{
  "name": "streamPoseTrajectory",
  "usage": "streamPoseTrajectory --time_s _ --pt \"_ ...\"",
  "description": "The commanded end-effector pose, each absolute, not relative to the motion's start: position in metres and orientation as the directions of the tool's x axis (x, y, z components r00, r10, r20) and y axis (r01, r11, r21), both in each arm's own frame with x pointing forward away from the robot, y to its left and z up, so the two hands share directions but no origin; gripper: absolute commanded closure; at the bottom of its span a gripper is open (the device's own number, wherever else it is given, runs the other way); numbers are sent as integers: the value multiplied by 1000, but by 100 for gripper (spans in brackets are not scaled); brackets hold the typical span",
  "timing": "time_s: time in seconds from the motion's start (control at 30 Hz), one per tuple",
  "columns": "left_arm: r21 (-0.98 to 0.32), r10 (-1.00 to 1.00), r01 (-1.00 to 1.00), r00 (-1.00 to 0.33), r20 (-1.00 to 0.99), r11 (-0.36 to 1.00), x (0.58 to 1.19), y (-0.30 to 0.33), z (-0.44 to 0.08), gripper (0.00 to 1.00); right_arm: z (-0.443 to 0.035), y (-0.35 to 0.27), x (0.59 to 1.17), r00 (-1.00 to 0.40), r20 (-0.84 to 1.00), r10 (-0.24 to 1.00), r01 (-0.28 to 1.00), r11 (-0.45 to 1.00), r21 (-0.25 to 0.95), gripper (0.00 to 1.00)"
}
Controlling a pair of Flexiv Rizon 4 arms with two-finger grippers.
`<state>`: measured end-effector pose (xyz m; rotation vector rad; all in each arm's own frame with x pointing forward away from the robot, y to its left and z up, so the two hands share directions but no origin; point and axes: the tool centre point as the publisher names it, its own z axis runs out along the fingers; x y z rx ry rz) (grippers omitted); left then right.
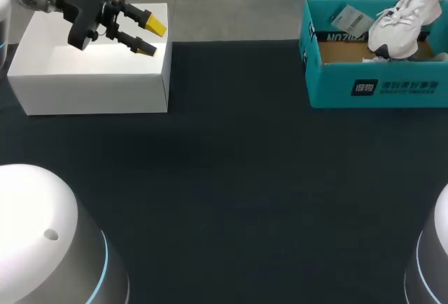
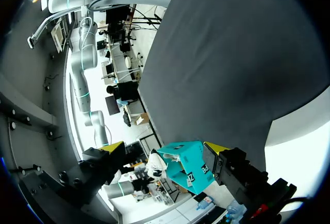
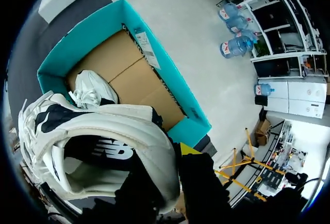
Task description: Take the shoe out of the shoebox, open the shoe tongue, remove and reinsert the insole, then place the shoe into the shoebox
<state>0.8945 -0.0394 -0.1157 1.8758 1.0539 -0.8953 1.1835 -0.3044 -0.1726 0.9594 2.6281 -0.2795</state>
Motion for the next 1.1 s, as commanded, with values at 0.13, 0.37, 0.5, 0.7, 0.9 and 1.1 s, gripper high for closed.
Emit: streamPoseTrajectory --time_s 0.13,0.37,0.5,0.7,0.9,1.1 --pt "289 339 893 406 -848 -346 895 -39 -115 0 -176 -306 1187 -354 -340 871 894 422 152 100" --pt "289 339 893 406 -848 -346 895 -39 -115 0 -174 -308 1187 -301 -356 884 917 371 145 100" --pt "289 339 893 406 -848 -346 895 -39 -115 0 -174 -308 1187 -301 -356 884 917 371 145 100" --pt "289 339 893 406 -848 -346 895 -39 -115 0 -174 -308 1187 -301 -356 884 917 371 145 100" --pt "289 339 893 406 -848 -346 895 -39 -115 0 -179 -309 1180 -156 -346 925 967 214 139 100" --pt "289 339 893 406 -848 -346 895 -39 -115 0 -172 -309 1175 62 -242 968 974 -6 225 100"
